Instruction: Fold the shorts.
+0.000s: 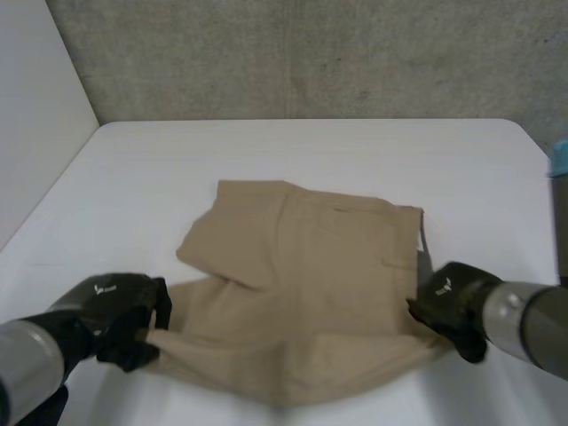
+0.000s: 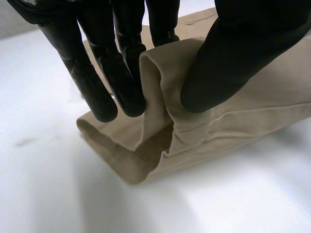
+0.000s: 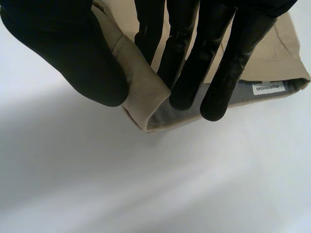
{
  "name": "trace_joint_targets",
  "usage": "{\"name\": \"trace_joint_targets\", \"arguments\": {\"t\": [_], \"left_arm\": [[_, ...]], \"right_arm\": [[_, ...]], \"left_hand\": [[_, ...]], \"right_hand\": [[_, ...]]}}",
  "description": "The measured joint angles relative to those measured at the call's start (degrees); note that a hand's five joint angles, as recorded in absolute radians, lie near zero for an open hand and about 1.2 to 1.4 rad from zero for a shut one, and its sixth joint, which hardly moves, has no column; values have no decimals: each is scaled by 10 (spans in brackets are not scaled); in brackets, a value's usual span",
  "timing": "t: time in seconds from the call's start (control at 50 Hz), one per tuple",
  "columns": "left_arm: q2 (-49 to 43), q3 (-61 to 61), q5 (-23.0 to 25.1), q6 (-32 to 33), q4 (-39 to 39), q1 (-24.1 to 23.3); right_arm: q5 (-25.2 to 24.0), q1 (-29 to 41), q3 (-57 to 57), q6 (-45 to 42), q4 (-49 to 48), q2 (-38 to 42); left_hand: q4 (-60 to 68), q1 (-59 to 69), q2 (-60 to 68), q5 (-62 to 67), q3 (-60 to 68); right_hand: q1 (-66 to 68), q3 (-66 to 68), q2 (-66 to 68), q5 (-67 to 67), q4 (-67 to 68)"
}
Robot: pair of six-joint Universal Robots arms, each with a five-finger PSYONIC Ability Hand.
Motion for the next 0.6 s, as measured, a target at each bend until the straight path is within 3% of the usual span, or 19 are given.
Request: {"name": "trace_joint_targets", "arguments": {"t": [0.12, 0.22, 0.28, 0.38, 0.5, 0.6], "left_arm": [[12, 12, 44, 14, -2, 45], [-47, 50, 50, 32, 79, 67], [-145, 121, 43, 33, 158, 50], [-274, 237, 16, 26, 207, 8], [-472, 457, -74, 22, 230, -44], [-585, 587, -114, 27, 267, -62]], "right_arm": [[-34, -35, 10, -23, 8, -27], [-60, -45, -37, 19, -16, 4], [-58, -41, -101, 73, -54, 63], [-27, -31, -187, 122, -100, 139], [50, -11, -295, 142, -174, 245], [93, -2, -335, 137, -247, 298]], "left_hand": [[0, 0, 0, 0, 0], [0, 0, 0, 0, 0], [0, 0, 0, 0, 0], [0, 0, 0, 0, 0], [0, 0, 0, 0, 0], [0, 0, 0, 0, 0]], "right_hand": [[0, 0, 0, 0, 0], [0, 0, 0, 0, 0], [0, 0, 0, 0, 0], [0, 0, 0, 2, 0], [0, 0, 0, 4, 0], [0, 0, 0, 4, 0]]}}
